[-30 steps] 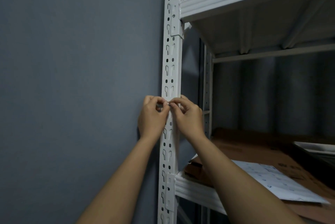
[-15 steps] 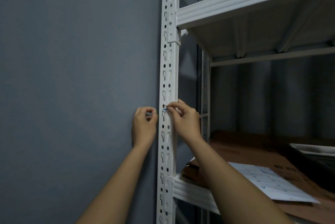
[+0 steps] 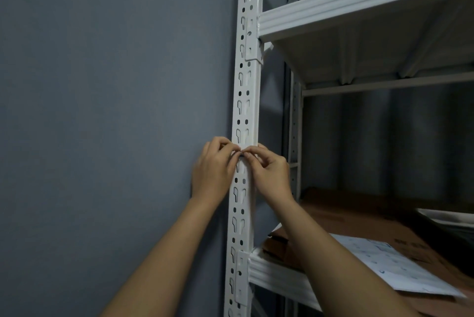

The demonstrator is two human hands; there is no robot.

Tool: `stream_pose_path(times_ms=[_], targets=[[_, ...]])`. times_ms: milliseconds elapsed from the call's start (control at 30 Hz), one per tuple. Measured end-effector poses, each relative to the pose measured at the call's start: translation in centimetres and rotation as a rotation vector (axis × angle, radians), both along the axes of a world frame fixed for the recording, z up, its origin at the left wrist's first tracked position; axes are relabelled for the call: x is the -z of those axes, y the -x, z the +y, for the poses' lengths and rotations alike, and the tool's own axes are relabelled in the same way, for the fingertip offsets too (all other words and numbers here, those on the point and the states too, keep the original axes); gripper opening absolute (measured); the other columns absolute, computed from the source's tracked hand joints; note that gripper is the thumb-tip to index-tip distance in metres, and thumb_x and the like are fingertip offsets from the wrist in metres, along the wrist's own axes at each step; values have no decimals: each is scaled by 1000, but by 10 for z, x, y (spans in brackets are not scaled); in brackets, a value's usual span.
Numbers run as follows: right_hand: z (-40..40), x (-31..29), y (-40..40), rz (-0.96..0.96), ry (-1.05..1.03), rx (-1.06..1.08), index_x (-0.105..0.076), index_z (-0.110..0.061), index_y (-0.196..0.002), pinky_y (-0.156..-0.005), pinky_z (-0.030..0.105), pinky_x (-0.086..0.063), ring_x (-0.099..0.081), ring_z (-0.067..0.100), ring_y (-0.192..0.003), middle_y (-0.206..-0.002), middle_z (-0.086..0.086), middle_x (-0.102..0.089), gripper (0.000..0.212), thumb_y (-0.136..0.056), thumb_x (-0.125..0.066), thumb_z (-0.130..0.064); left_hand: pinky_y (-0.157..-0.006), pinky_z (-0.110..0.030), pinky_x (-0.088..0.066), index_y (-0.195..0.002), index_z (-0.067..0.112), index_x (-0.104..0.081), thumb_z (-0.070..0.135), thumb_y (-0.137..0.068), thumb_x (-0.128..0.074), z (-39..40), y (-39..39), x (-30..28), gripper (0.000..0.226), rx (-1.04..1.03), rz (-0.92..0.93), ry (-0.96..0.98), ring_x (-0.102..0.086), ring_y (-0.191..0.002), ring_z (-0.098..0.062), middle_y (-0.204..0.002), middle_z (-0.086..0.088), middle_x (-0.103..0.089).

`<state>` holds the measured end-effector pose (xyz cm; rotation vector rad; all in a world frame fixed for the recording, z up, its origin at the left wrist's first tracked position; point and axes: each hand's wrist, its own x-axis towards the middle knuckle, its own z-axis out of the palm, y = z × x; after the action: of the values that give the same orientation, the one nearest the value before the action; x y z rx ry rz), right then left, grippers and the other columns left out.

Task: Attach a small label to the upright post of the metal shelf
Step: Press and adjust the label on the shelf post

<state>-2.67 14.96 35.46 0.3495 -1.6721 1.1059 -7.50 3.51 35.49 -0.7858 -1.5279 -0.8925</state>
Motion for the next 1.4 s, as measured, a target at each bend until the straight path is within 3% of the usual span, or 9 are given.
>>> stream_pose_path(times_ms=[300, 667, 833, 900, 1000, 1133, 1233, 1333, 1400], targets=[[-3, -1, -2, -5, 1, 37, -75, -13, -88, -80, 33, -55, -67, 10, -81, -85, -5, -68, 11, -88, -65, -8, -68, -29, -36, -81, 10, -65, 16, -82, -68, -1, 3, -10, 7, -58, 37, 86, -39, -101, -15, -103, -5, -57], [-5, -1, 0, -13, 25, 64, -74, -18, -82, -79, 45, -54, -66, 23, -77, -82, -5, -67, 14, -88, -64, -11, -86, -32, -36, -86, 13, -62, 21, -84, -62, 11, 1, -7, 9, 21, -182, -2, -40, -106, -24, -107, -6, -51], [-5, -1, -1, -24, 32, 67, -74, -16, -82, -80, 40, -54, -65, 21, -79, -83, -6, -68, 12, -87, -65, -10, -84, -32, -38, -84, 11, -62, 17, -84, -63, 7, -4, -10, 6, -9, -144, -5, -41, -103, -24, -103, -7, -52], [-3, -1, -2, -21, 40, 43, -75, -16, -84, -82, 32, -54, -66, 12, -82, -84, -6, -68, 11, -87, -67, -10, -79, -31, -39, -85, 10, -64, 16, -84, -64, 4, -4, -5, 6, -25, -55, 19, -41, -99, -21, -100, -6, -53], [-4, 0, -2, -6, 65, 27, -76, -13, -84, -82, 18, -50, -63, -5, -80, -83, -7, -68, 10, -86, -67, -8, -83, -28, -35, -89, 12, -65, 18, -89, -61, -4, -1, 4, 7, -18, -154, -89, -42, -101, -22, -102, -5, -50], [-3, -1, -1, 6, 44, 42, -76, -13, -84, -84, 24, -51, -66, 6, -86, -84, -6, -69, 10, -86, -67, -9, -87, -28, -41, -90, 16, -66, 15, -90, -59, -3, -1, 9, 7, 218, -270, -161, -49, -97, -20, -100, 3, -45], [-5, -2, -2, 13, 57, 10, -75, -15, -82, -84, 26, -53, -66, 8, -86, -83, -9, -68, 13, -86, -66, -6, -72, -4, -37, -84, 23, -61, 12, -90, -59, -3, -11, 6, 13, 400, -385, -213, -52, -86, -3, -96, 6, -46], [-9, -3, -8, -6, 140, -69, -73, -17, -84, -90, 18, -49, -63, 12, -106, -88, -15, -67, 16, -87, -66, -3, -69, 0, -34, -81, 27, -60, 10, -91, -58, -6, -18, 2, 19, 482, -426, -232, -50, -79, 14, -93, 11, -46], [-13, -2, -11, -36, 162, -58, -75, -13, -92, -95, 11, -42, -54, 10, -119, -108, -6, -66, 14, -87, -65, -5, -72, -2, -37, -80, 28, -60, 11, -91, -58, -8, -19, 0, 20, 510, -440, -233, -51, -79, 14, -94, 11, -48]])
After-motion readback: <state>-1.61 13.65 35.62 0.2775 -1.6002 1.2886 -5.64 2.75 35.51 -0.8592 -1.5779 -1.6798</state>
